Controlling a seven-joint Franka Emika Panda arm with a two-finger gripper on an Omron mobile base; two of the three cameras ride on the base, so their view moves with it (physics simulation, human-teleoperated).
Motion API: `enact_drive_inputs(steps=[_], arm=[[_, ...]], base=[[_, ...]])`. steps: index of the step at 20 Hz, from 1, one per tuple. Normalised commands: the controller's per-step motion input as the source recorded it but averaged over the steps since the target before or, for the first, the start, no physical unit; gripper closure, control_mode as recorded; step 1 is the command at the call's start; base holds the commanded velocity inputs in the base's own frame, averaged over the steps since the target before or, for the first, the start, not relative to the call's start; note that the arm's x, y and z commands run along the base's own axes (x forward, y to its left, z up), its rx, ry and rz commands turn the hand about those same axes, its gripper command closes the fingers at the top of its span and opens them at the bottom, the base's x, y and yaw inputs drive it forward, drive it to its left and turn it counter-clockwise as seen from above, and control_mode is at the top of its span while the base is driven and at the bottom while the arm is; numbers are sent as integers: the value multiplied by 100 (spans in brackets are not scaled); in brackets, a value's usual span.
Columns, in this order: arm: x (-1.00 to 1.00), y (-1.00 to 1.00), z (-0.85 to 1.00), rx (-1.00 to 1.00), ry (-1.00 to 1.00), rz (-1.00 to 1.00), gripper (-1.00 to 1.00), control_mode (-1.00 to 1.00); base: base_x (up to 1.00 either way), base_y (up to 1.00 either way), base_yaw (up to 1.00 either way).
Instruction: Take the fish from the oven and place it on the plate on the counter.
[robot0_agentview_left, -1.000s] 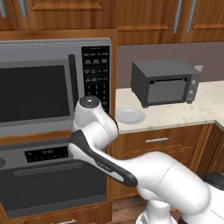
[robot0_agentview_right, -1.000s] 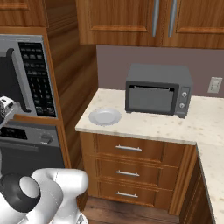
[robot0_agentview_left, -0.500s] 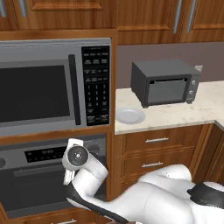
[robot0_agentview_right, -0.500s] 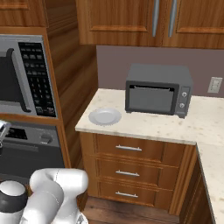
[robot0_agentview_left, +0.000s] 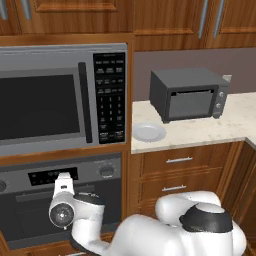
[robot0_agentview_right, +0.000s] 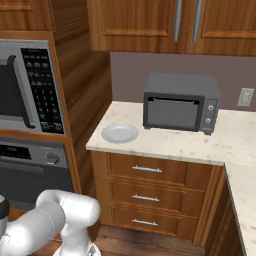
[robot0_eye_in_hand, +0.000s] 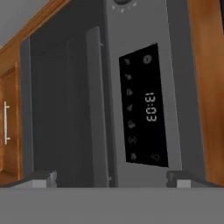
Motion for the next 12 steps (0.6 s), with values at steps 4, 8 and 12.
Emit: enact_drive_inputs(steps=[4, 8, 12], arm=[[0, 32, -18, -15, -6, 0, -100, -100], [0, 0, -34, -6, -1, 0, -100, -100], [5, -13, -51, 0, 0, 2, -100, -100]], base=[[0, 0, 0], [0, 0, 0], [0, 0, 0]])
